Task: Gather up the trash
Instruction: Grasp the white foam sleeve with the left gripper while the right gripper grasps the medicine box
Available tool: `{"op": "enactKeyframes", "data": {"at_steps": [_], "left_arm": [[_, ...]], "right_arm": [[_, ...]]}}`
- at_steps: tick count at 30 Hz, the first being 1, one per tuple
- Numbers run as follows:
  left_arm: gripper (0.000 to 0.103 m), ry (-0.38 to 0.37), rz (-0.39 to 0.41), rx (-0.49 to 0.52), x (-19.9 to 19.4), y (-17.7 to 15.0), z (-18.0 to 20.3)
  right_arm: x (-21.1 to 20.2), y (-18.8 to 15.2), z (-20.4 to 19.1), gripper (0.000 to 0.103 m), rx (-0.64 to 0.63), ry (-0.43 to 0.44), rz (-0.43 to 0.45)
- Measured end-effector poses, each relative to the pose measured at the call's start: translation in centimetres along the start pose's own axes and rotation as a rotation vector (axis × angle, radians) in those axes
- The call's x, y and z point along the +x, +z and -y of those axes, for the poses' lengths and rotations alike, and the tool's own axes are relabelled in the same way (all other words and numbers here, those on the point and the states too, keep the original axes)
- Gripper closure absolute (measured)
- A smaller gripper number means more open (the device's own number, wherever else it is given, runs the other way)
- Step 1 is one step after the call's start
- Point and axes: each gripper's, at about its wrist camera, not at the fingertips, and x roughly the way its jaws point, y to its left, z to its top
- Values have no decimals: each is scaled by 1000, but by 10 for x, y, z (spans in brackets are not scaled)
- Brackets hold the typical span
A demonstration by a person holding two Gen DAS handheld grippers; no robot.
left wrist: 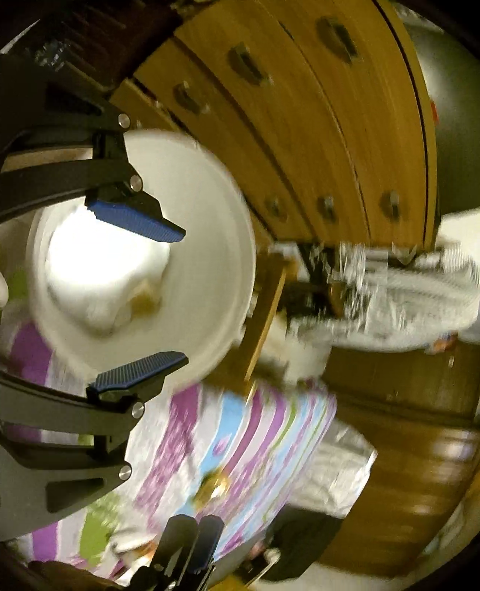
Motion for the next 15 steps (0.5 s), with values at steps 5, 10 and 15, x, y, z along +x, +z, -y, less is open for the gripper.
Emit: {"op": "enactKeyframes", "data": {"at_steps": [5, 10, 15], "left_arm": [[44, -160, -35, 129, 0, -20, 85], [44, -341, -136, 250, 11, -50, 178], [35, -448, -207, 337, 29, -78, 264]], "right_arm": [[-57, -57, 43, 49, 67, -49, 6], [-112, -128, 104, 46, 147, -152, -15], [-176, -207, 173, 44, 310, -287, -18]]}}
